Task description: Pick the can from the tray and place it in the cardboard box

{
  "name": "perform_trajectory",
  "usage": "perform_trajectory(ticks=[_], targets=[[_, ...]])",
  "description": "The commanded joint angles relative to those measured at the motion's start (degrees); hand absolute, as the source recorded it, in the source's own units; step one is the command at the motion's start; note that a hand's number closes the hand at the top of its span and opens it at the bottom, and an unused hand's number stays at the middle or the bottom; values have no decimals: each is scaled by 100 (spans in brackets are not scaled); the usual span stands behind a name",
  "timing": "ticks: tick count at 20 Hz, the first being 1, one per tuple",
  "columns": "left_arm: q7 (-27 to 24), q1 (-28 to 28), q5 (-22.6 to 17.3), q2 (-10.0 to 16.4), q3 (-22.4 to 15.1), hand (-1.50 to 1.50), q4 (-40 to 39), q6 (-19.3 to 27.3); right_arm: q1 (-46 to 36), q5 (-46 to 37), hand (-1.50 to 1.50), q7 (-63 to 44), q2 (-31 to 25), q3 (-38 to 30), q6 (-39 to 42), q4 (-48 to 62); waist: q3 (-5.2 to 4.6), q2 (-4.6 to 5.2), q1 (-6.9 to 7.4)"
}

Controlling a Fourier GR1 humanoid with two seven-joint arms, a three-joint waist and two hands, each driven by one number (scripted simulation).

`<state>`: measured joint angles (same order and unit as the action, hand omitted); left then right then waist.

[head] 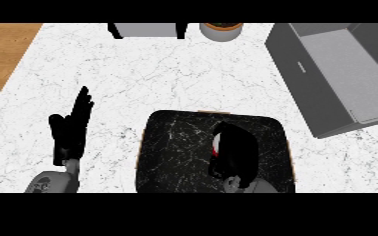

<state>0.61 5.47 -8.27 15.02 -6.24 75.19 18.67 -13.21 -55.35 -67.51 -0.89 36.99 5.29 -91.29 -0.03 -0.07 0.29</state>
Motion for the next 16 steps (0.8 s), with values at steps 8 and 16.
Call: perform_trajectory(ticks=[8,16], targets=[[-58,-117,-2,-89,88,0,4,-88,786,450,150,2718,-1871,891,453,-763,24,-26,-60],[-60,-92,-4,-91,196,0,-95,12,1267,704,150,5633,-4293,1178,-121,-1832,40,-26,-253]])
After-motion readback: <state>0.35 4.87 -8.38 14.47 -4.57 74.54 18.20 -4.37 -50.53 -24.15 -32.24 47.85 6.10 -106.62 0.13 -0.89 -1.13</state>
